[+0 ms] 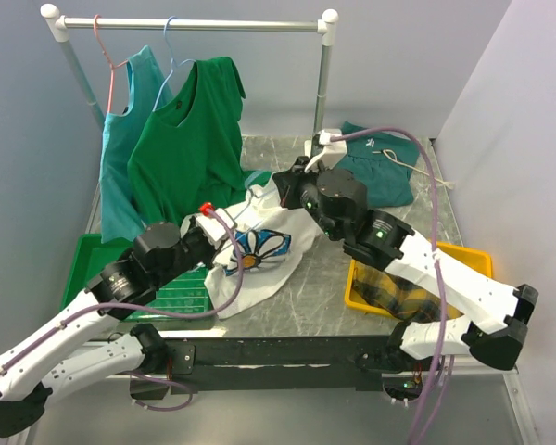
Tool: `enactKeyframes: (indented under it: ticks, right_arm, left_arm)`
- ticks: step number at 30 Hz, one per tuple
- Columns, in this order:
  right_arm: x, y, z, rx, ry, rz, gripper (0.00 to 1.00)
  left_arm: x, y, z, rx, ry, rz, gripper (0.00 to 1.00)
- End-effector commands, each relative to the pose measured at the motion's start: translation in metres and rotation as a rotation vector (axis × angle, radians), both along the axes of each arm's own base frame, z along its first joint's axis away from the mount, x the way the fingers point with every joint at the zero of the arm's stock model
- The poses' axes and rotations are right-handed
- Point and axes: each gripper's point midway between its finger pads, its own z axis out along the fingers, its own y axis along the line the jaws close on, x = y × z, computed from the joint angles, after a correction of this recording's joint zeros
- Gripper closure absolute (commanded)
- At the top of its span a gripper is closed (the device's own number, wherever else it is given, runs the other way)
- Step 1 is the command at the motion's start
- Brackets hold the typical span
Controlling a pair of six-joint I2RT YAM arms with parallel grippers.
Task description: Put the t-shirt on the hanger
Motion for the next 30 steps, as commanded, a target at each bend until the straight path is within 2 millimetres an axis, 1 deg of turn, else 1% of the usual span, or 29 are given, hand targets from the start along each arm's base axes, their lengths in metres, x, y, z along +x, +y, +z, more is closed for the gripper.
enactKeyframes:
  ticks: [1, 2, 3, 5, 6, 7, 8, 9, 10, 11, 13, 16, 17, 19, 20, 22, 24, 26, 27, 28, 29, 30]
  right_arm:
    - [-0.019, -0.004, 0.065, 0.178, -0.106, 0.043, 1.00]
    - [-0.023, -0.007, 0.069, 0.200, -0.112, 0.053, 1.00]
    - [-0.029, -0.011, 0.071, 0.224, -0.122, 0.070, 1.00]
    - [-0.034, -0.015, 0.070, 0.243, -0.121, 0.081, 1.00]
    - [-0.040, -0.014, 0.067, 0.240, -0.119, 0.111, 1.00]
    - [-0.044, -0.011, 0.063, 0.234, -0.118, 0.137, 1.00]
    - [-0.047, -0.008, 0.060, 0.229, -0.117, 0.170, 1.00]
    - [-0.052, -0.003, 0.053, 0.216, -0.108, 0.209, 1.00]
    - [-0.056, 0.000, 0.050, 0.211, -0.105, 0.237, 1.00]
    - [-0.058, 0.003, 0.043, 0.196, -0.098, 0.256, 1.00]
    - [-0.057, 0.001, 0.032, 0.156, -0.083, 0.250, 1.00]
    - [-0.053, -0.006, 0.018, 0.103, -0.069, 0.215, 0.99]
    - [-0.053, -0.007, 0.010, 0.086, -0.060, 0.207, 0.97]
    - [-0.053, -0.013, 0.003, 0.059, -0.063, 0.199, 0.95]
    - [-0.055, -0.012, -0.013, 0.028, -0.050, 0.212, 0.90]
    - [-0.056, -0.012, -0.026, -0.019, -0.054, 0.229, 0.88]
    - [-0.055, -0.013, -0.043, -0.073, -0.027, 0.227, 0.88]
    - [-0.054, -0.017, -0.042, -0.068, -0.027, 0.208, 0.86]
    - [-0.055, -0.020, -0.033, -0.045, -0.050, 0.206, 0.85]
    - [-0.055, -0.021, -0.026, -0.035, -0.064, 0.204, 0.84]
    - [-0.055, -0.023, -0.013, -0.014, -0.084, 0.195, 0.84]
    - [-0.054, -0.026, -0.010, -0.021, -0.085, 0.179, 0.84]
  left_arm:
    - [0.013, -0.012, 0.056, -0.367, -0.038, 0.103, 0.99]
    - [0.015, -0.011, 0.052, -0.409, -0.018, 0.126, 0.99]
    - [0.015, -0.013, 0.059, -0.480, -0.010, 0.136, 0.99]
    - [0.015, -0.016, 0.059, -0.544, -0.002, 0.130, 0.99]
    - [0.015, -0.018, 0.070, -0.626, -0.002, 0.129, 0.99]
    - [0.015, -0.017, 0.072, -0.656, -0.005, 0.136, 0.99]
    - [0.017, -0.014, 0.068, -0.677, -0.001, 0.157, 0.99]
    - [0.019, -0.011, 0.078, -0.742, -0.016, 0.174, 0.99]
    - [0.020, -0.009, 0.079, -0.761, -0.026, 0.181, 0.99]
    - [0.019, -0.006, 0.079, -0.780, -0.031, 0.188, 0.99]
    - [0.022, 0.001, 0.083, -0.828, -0.046, 0.219, 0.99]
    - [0.021, 0.005, 0.079, -0.847, -0.047, 0.234, 0.99]
    - [0.021, 0.005, 0.077, -0.841, -0.041, 0.232, 0.99]
    - [0.022, 0.001, 0.071, -0.806, -0.037, 0.223, 0.99]
    - [0.020, -0.003, 0.071, -0.789, -0.031, 0.202, 0.99]
    - [0.018, -0.007, 0.067, -0.754, -0.044, 0.171, 0.99]
    - [0.013, -0.015, 0.066, -0.725, -0.060, 0.115, 0.99]
    - [0.015, -0.022, 0.058, -0.697, -0.052, 0.106, 0.99]
    - [0.015, -0.025, 0.056, -0.688, -0.061, 0.107, 0.99]
    - [0.018, -0.029, 0.047, -0.665, -0.053, 0.111, 0.99]
    - [0.018, -0.032, 0.043, -0.651, -0.057, 0.108, 0.99]
    - [0.015, -0.037, 0.046, -0.651, -0.081, 0.092, 0.99]
